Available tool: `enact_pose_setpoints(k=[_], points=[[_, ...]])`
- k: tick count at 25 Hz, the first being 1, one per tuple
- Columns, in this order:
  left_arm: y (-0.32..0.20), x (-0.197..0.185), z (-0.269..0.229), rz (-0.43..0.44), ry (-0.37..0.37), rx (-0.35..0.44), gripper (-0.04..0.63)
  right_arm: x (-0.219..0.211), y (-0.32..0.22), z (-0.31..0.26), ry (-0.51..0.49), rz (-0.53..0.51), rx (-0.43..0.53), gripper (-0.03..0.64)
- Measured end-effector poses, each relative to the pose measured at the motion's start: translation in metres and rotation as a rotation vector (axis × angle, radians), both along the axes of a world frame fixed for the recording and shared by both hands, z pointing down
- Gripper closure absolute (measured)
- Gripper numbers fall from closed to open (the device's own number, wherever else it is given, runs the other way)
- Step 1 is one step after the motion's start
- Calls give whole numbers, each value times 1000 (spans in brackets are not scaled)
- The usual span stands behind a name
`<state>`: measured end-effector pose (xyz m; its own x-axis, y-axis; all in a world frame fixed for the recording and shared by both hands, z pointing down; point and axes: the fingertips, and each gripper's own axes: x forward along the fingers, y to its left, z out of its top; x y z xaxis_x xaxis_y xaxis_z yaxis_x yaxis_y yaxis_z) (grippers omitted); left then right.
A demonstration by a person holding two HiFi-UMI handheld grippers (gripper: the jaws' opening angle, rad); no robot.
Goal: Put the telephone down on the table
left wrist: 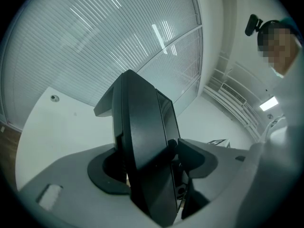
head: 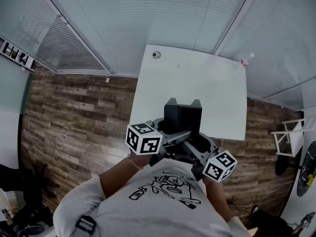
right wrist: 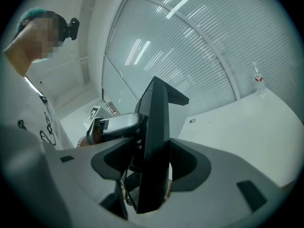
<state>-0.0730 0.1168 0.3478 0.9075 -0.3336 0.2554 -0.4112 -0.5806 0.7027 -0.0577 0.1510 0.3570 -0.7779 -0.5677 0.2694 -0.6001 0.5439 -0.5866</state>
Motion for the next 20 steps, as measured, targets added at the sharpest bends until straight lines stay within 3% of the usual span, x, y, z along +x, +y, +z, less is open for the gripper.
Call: enact_pose_setpoints(k=[20], points=[[-112, 79, 0, -82, -14, -7, 282, 81, -114, 0, -17, -82, -13, 393]])
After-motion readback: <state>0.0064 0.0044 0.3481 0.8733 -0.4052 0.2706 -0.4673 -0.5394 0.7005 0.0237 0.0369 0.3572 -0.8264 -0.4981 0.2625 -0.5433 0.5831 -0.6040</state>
